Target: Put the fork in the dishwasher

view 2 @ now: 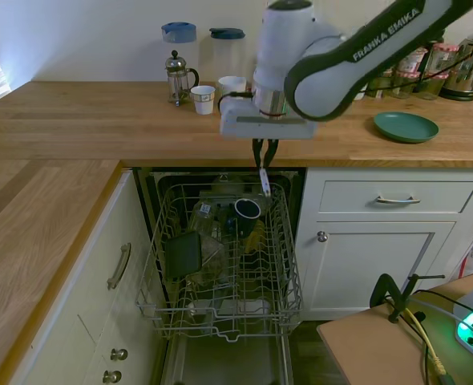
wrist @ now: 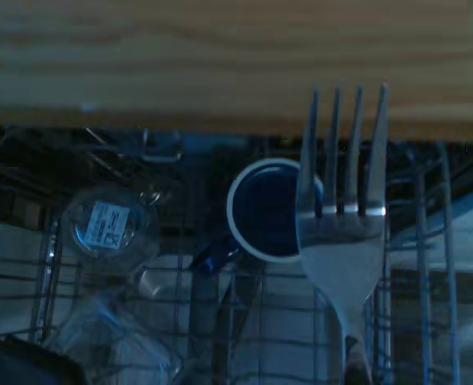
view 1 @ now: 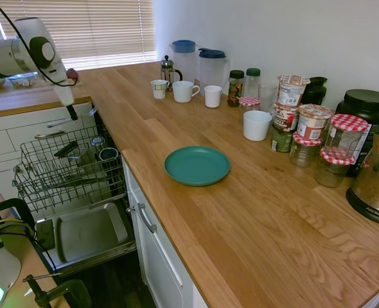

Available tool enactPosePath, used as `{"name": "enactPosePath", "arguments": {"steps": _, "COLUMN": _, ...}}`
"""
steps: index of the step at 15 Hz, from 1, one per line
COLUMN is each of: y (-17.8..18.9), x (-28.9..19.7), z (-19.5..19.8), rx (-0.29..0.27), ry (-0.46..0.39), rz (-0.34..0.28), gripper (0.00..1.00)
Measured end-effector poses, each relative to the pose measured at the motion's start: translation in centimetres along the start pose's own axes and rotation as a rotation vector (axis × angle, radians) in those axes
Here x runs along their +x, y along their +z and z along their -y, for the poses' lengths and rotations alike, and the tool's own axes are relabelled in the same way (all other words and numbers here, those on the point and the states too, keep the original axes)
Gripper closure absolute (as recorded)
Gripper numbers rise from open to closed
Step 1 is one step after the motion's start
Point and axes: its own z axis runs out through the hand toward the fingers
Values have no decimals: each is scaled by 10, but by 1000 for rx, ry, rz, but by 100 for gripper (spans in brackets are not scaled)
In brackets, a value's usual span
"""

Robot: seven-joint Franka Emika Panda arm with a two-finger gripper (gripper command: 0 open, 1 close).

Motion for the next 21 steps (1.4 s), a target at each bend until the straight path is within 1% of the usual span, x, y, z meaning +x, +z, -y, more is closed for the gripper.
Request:
{"name": "enactPosePath", "arguments": {"steps": 3, "y": 47, "x": -28, "z": -15, "rx": -29, "ry": 16, "rz": -7, "gripper": 100}}
{"name": "enactPosePath", "arguments": {"steps": 5, "y": 81, "x": -46, "z": -28, "rx": -46, "ry": 25, "rz": -1, "gripper": 100}}
{"name": "enactPosePath", "arguments": {"steps": 7, "y": 112, "x": -54, "z": -39, "rx": -50, "ry": 43, "rz": 13, "gripper": 100}}
{"name": "enactPosePath", "arguments": {"steps": 9, "y": 142, "x": -52, "z": -48, "rx": -58, "ry": 66, "rz": 17, "gripper": 100}}
{"name": "enactPosePath", "arguments": {"steps": 12, "y": 176, "x": -58, "z": -53, "rx": -79, "ry": 87, "rz": 24, "gripper": 100}}
{"name": "enactPosePath", "arguments": {"steps": 15, "y": 201, "x": -62, "z": -51, "rx": -96, "ry": 103, "rz": 33, "gripper": 100}}
{"name": "enactPosePath", "arguments": {"steps": 16, "y": 206, "x": -62, "z": -52, "rx": -102, "ry": 103, "rz": 33, "gripper": 0}}
{"name": "enactPosePath", "arguments": {"steps": 21, "y": 210, "x": -58, "z": -51, "rx": -99, "ry": 97, "rz": 27, "gripper": 0}}
